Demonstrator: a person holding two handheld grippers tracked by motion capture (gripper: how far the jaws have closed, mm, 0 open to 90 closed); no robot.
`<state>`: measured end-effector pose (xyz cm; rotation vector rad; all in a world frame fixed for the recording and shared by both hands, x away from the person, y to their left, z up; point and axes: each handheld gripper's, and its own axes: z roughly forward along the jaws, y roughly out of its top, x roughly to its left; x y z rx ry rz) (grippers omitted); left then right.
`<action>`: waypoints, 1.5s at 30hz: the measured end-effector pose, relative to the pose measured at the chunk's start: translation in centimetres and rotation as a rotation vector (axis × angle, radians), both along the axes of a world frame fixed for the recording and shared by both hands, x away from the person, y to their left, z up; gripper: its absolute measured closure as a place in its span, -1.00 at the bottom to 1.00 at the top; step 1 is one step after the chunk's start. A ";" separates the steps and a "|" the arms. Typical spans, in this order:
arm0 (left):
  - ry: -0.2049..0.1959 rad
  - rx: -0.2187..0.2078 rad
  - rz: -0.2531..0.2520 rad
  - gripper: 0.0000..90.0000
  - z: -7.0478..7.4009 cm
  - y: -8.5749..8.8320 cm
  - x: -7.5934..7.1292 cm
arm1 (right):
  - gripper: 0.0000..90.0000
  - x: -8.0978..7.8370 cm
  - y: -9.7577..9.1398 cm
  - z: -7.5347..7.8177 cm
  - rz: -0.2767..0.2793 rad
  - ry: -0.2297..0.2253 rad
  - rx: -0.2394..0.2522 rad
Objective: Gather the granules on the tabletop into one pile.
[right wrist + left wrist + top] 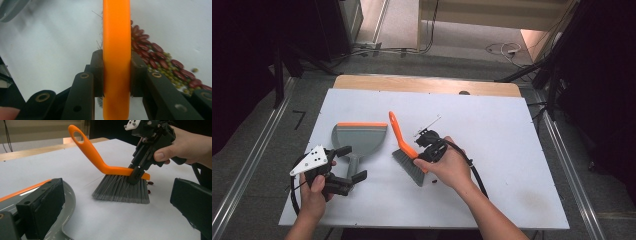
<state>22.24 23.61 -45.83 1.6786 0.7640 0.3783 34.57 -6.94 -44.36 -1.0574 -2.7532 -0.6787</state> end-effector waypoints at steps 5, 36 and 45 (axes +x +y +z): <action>-0.001 0.000 -0.001 -0.99 0.0 0.0 0.0 | 0.53 0.6 -1.6 0.0 -0.040 0.014 -0.001; -0.007 -0.005 -0.001 -0.99 0.1 0.1 0.0 | 0.53 1.5 2.9 0.4 -0.109 0.106 0.058; -0.006 -0.005 0.000 -0.99 0.1 0.1 0.0 | 0.53 2.8 0.7 -0.1 -0.206 0.131 0.015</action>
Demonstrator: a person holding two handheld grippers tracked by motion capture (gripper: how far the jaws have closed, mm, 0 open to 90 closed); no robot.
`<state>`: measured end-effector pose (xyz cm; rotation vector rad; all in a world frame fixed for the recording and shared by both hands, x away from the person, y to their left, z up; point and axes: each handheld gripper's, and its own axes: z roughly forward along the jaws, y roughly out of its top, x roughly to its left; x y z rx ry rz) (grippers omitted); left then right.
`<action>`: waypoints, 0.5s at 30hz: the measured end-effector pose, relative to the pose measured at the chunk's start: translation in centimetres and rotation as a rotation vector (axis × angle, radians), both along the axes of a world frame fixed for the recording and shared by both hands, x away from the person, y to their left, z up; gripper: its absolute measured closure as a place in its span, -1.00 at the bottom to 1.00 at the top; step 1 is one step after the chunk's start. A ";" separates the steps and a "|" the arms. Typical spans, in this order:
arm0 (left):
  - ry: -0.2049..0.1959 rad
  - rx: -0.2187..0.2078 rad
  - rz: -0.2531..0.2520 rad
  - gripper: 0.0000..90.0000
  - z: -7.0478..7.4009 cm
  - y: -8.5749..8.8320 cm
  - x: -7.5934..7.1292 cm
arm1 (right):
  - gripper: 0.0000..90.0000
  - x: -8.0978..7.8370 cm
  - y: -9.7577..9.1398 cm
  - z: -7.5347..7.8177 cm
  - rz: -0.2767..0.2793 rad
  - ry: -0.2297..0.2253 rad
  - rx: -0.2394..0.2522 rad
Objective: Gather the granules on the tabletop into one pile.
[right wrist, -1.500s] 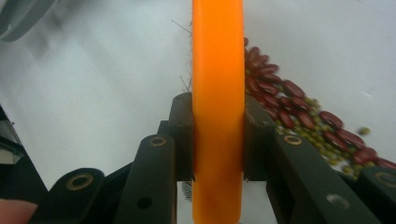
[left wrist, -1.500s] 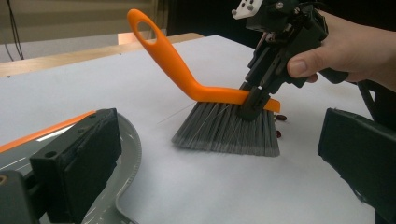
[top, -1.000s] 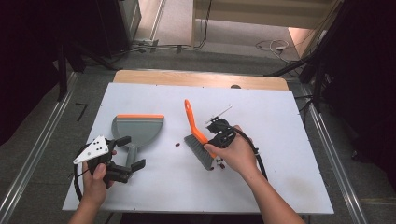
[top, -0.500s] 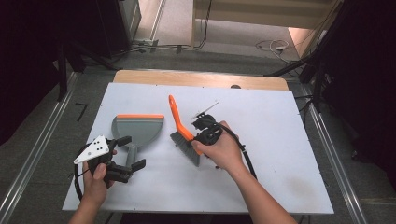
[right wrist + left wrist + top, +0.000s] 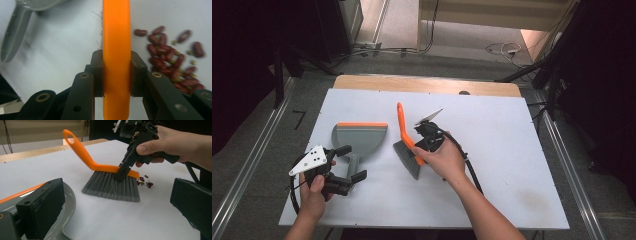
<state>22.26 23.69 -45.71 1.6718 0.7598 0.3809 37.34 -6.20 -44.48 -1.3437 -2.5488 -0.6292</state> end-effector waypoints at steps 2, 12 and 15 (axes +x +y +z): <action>0.001 0.002 -0.001 -0.99 0.0 0.0 0.0 | 0.53 0.2 -1.0 0.0 -0.018 -0.005 -0.002; 0.005 0.008 -0.004 -0.99 -0.1 -0.3 0.0 | 0.53 0.6 -5.3 0.0 -0.093 -0.006 -0.007; 0.006 0.008 -0.003 -0.99 -0.1 -0.3 0.0 | 0.53 0.6 -6.0 0.0 -0.103 -0.005 -0.007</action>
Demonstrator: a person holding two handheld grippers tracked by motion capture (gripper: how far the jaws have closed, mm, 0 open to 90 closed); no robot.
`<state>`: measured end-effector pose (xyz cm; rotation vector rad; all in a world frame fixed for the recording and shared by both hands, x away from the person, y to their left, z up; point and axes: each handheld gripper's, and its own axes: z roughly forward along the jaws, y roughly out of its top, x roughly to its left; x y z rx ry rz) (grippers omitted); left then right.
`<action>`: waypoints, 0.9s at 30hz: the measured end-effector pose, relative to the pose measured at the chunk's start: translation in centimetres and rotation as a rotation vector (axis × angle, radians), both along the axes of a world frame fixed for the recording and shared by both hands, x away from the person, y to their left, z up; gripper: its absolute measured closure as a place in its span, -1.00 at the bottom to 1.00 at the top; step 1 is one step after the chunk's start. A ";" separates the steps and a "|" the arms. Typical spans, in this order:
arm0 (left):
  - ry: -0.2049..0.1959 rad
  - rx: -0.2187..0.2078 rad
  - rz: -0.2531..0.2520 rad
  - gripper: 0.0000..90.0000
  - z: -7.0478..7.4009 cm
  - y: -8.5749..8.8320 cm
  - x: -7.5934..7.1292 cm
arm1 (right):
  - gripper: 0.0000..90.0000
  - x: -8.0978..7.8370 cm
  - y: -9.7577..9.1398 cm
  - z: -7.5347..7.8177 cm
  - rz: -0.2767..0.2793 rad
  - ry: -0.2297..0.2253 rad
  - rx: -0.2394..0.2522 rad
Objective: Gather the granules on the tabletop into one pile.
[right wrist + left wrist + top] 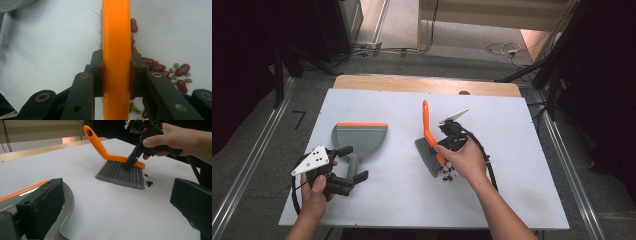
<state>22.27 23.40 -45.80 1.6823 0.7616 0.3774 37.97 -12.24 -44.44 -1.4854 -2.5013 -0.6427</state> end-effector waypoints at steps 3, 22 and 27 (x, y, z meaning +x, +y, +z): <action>-0.001 -0.002 -0.001 -0.99 0.0 0.0 0.0 | 0.53 0.0 -0.6 0.0 -0.009 0.002 -0.001; 0.001 0.002 0.000 -0.99 -0.1 -0.1 0.1 | 0.53 -3.9 -2.9 5.0 0.485 -0.299 -0.092; 0.004 0.003 -0.001 -0.99 -0.1 -0.2 0.1 | 0.53 -5.7 -3.6 4.2 0.633 -0.289 -0.120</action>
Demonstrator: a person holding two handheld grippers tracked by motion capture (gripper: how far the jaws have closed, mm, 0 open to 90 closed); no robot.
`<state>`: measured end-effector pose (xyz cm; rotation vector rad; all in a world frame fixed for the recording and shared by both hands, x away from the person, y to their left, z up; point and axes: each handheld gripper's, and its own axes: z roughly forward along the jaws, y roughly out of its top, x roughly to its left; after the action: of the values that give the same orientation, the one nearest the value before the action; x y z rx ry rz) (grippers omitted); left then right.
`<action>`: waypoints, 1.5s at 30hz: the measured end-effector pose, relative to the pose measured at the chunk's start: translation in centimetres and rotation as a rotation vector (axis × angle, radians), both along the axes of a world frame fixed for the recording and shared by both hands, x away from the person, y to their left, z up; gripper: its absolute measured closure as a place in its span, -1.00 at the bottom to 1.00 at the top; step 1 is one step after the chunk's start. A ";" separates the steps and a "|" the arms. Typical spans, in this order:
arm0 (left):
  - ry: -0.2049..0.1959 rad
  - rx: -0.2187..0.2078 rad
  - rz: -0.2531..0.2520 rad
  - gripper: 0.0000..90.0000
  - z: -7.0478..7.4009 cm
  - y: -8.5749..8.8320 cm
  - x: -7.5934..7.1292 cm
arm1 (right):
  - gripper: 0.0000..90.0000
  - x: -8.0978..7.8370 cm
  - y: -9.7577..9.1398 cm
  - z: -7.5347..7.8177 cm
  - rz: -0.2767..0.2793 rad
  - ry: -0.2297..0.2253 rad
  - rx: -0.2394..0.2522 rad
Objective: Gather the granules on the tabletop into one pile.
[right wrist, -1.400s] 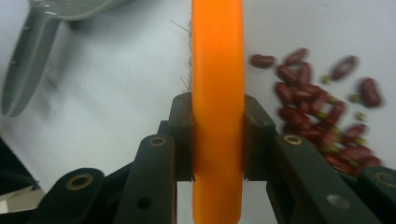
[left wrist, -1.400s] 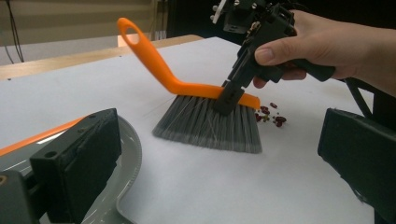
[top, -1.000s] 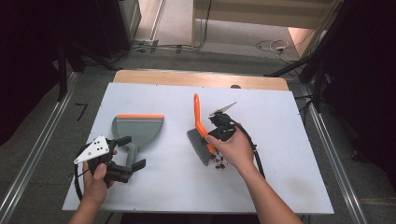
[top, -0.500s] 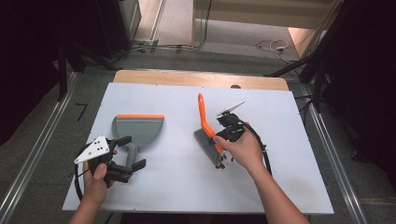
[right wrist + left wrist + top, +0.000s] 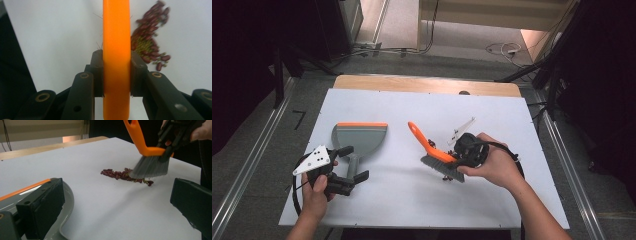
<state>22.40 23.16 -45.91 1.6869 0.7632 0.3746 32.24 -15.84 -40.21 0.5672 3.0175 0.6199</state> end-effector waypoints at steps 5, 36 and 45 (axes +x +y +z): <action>0.001 0.002 -0.002 -0.99 0.0 -0.2 0.0 | 0.53 -0.7 0.1 -2.1 0.118 0.021 -0.034; 0.002 0.005 -0.003 -0.99 0.0 -0.1 0.0 | 0.53 4.6 1.1 -2.3 0.126 -0.064 0.010; 0.001 -0.001 -0.001 -0.99 0.0 0.0 0.0 | 0.52 3.9 -2.5 0.2 -0.250 -0.101 0.048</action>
<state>22.36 23.13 -45.93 1.6868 0.7629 0.3727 36.16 -18.34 -40.04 0.8692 2.7825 0.6836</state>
